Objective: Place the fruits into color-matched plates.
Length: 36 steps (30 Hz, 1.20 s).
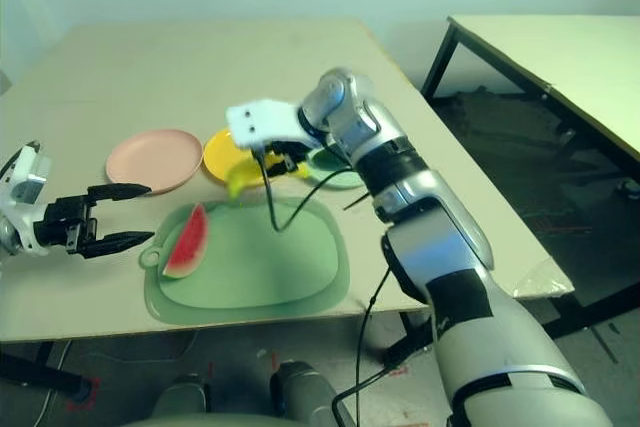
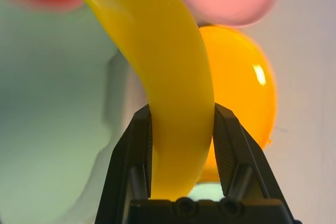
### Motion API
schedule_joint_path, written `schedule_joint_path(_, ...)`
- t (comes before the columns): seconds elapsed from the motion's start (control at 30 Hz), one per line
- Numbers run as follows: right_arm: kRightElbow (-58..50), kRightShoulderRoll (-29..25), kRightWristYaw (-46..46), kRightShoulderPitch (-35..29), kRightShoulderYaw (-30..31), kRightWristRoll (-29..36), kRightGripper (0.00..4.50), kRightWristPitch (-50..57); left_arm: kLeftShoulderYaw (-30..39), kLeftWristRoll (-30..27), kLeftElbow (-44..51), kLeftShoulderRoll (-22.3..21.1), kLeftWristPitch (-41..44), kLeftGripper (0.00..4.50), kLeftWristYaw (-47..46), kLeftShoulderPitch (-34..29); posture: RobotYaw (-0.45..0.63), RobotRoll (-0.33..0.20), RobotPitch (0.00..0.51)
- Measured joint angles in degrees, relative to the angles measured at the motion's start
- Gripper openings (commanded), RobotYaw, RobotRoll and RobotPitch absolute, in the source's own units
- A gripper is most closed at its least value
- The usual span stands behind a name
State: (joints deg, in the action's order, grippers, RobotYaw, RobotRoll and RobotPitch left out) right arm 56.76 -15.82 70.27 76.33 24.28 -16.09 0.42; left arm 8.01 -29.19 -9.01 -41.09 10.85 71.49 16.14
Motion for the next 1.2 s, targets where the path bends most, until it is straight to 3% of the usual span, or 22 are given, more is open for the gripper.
schedule_joint_path(0.27, 14.69, 6.58, -17.94, 3.18, -2.64, -0.85, 1.62, 0.45, -1.61, 4.22, 5.13, 4.79, 4.34, 4.50, -14.21, 1.47, -0.02, 0.000, 0.049)
schedule_joint_path(0.53, 19.28, 9.63, -24.84, -0.24, -2.31, -4.87, 1.62, 1.79, -1.63, 6.32, 8.20, 8.02, 8.21, 4.50, -24.99, 2.72, 0.00, 0.000, 0.055)
schedule_joint_path(1.2, 20.44, 13.67, -32.61, -3.02, -1.32, -10.20, 1.62, 2.21, -1.46, 4.95, 11.89, 8.65, 11.25, 4.50, -27.97, 0.21, 0.01, 0.000, 0.062)
